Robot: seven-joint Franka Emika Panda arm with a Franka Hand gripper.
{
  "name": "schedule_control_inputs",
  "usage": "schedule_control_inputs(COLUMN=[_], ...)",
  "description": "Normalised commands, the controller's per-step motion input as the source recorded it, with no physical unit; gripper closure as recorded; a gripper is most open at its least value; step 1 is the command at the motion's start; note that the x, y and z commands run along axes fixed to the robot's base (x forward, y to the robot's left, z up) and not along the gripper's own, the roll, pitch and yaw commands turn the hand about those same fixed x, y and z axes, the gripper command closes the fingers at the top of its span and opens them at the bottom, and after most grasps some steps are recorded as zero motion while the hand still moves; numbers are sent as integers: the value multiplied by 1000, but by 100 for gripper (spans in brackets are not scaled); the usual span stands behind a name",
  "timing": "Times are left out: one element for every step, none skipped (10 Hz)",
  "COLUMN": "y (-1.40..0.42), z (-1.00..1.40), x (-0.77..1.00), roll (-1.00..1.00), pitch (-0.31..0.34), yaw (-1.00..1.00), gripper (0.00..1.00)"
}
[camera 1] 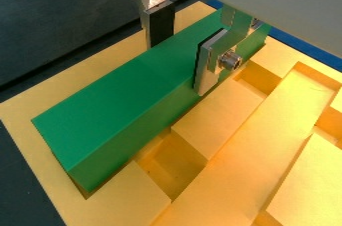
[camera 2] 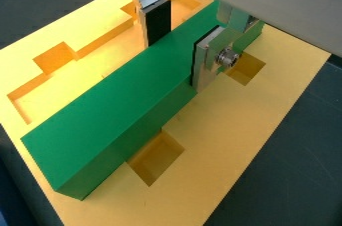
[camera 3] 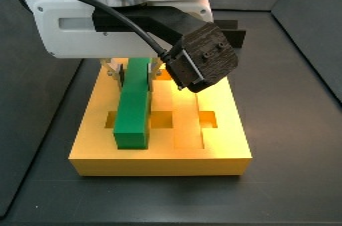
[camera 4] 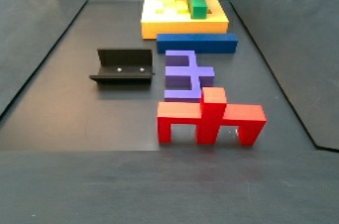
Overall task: Pick up the green object. Move up. Move to above the board. Insert the green object.
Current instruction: Insert the green object.
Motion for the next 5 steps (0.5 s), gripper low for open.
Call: schedule_control_inputs(y=[-43,-66,-17,0,0], z=[-143,-194,-209,-60,0], x=[-11,6,14,0,0], roll=[41,10,0,-30,0], pitch=[-10,0,0,0,0], yaw=[-29,-9,-3,-11,0], gripper=[100,100,100,100,100])
